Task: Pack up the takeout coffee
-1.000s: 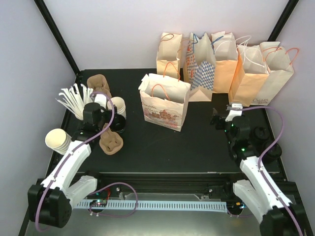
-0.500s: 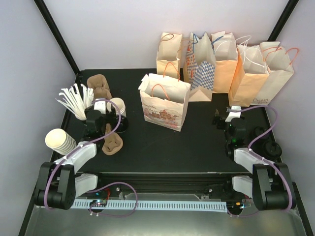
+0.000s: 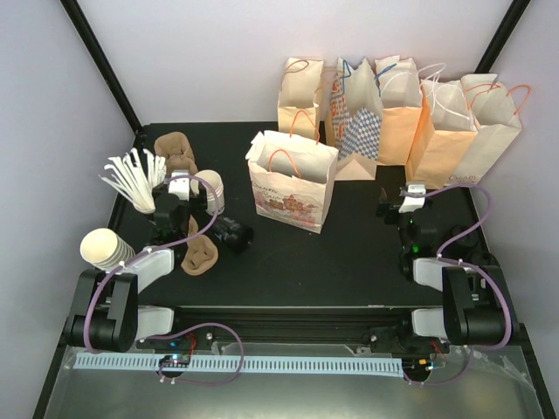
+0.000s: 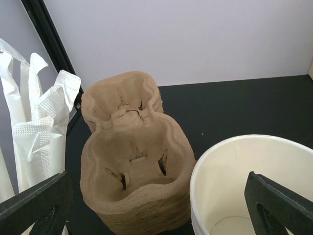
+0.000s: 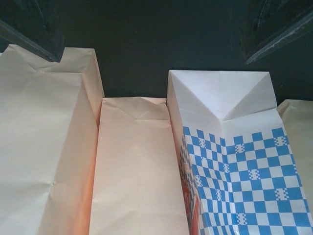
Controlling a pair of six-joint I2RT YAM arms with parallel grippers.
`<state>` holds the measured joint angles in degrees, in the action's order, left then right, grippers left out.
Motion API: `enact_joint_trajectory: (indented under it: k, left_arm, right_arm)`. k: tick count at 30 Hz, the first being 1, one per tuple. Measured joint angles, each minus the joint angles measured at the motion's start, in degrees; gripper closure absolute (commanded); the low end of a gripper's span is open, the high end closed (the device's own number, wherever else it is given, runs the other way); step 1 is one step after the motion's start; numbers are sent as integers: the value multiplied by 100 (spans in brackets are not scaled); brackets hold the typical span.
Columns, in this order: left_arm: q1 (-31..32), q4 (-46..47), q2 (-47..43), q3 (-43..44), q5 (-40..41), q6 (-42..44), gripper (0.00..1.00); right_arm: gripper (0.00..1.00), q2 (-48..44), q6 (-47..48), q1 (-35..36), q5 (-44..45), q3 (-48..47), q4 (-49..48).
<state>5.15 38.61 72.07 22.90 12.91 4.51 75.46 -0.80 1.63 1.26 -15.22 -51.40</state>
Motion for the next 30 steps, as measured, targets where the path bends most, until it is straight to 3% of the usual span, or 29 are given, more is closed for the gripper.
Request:
enact_joint_trajectory:
  k: [9, 30]
  left_arm:
    - [-118, 83, -94, -111, -144, 101, 1]
    - [-815, 9, -146, -317, -442, -85, 2]
  right_arm:
    - [0, 385, 96, -7, -190, 37, -455]
    - [0, 442, 92, -48, -186, 35, -455]
